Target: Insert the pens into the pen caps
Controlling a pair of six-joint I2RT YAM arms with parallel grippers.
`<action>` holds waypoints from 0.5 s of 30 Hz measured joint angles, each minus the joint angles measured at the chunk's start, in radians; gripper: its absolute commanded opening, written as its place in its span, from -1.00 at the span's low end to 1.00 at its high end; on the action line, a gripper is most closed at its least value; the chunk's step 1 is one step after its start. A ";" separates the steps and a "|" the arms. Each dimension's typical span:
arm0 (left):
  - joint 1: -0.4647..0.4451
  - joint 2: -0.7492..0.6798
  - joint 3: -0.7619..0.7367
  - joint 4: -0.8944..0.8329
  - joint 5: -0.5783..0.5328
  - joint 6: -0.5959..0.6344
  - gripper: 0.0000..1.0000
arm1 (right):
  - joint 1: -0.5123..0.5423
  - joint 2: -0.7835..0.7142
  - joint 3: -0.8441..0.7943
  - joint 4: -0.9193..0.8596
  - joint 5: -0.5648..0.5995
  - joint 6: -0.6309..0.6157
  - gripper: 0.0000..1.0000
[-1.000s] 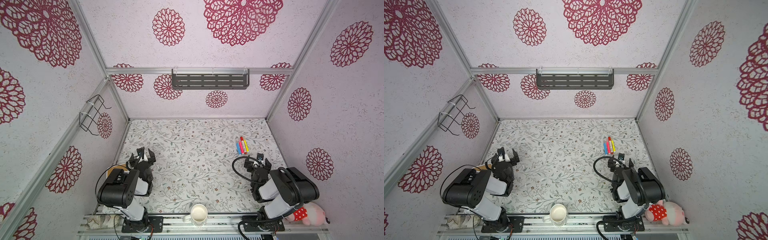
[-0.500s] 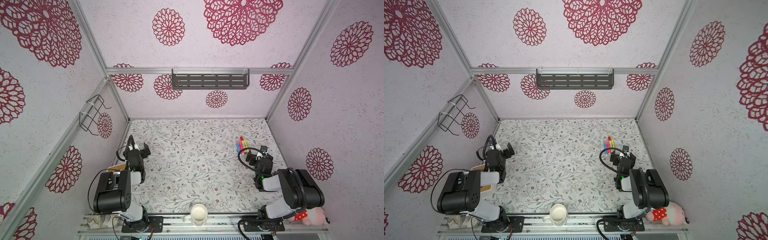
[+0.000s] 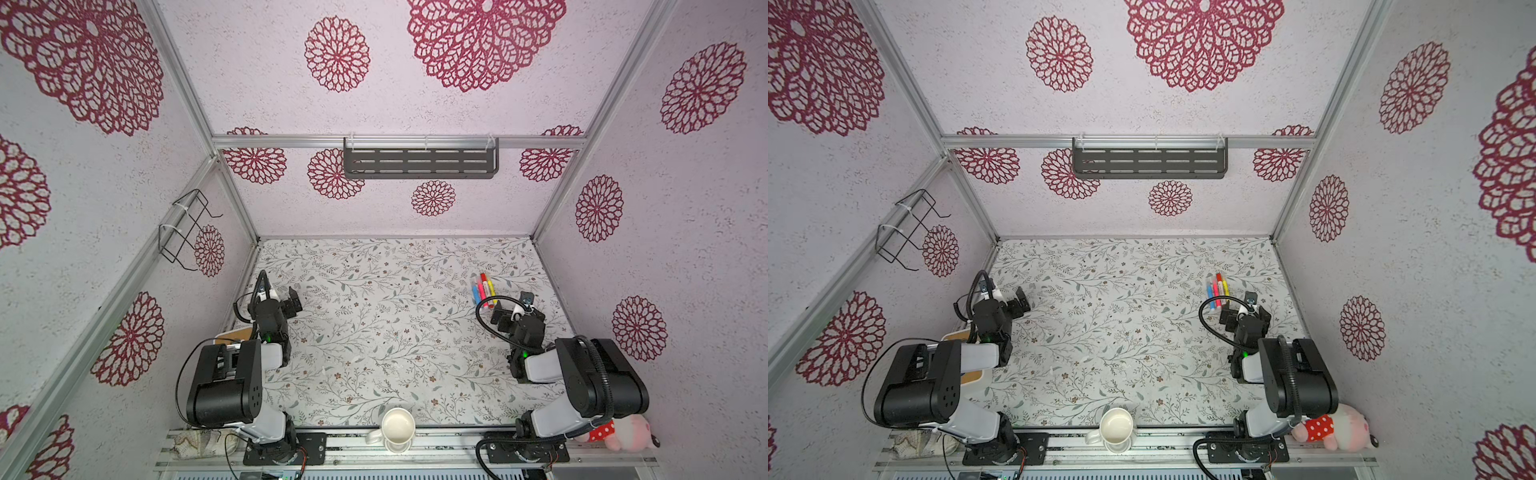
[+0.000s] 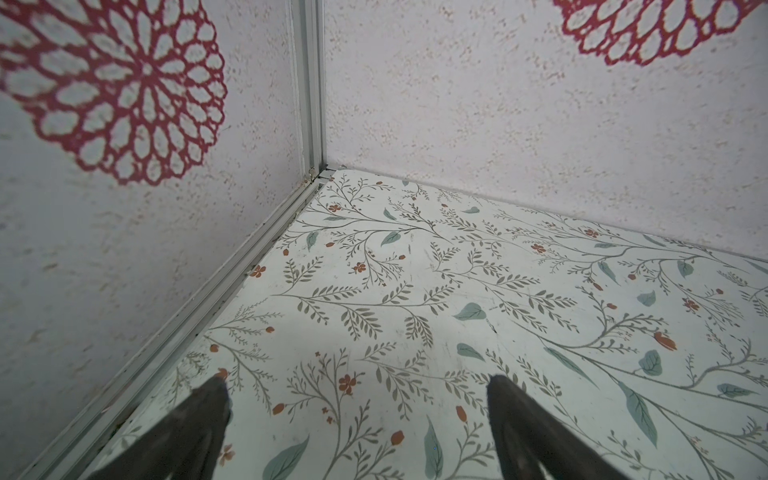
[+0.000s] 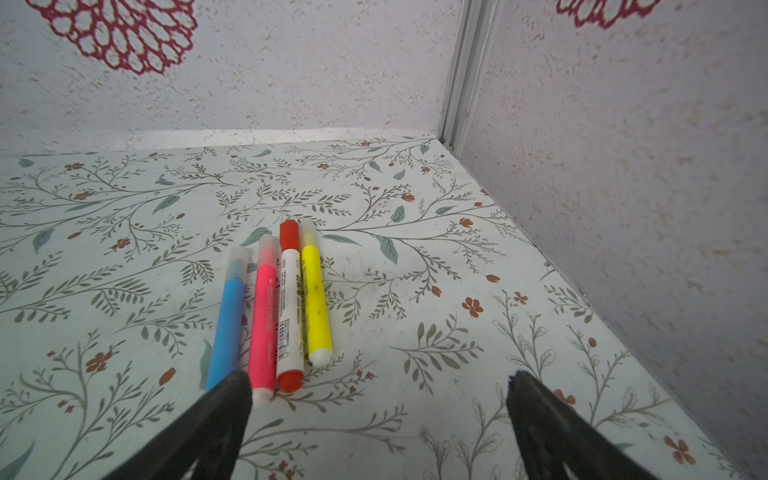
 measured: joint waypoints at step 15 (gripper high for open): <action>0.000 0.000 0.001 -0.022 0.008 -0.003 0.98 | 0.000 0.000 0.000 0.000 -0.001 0.000 0.98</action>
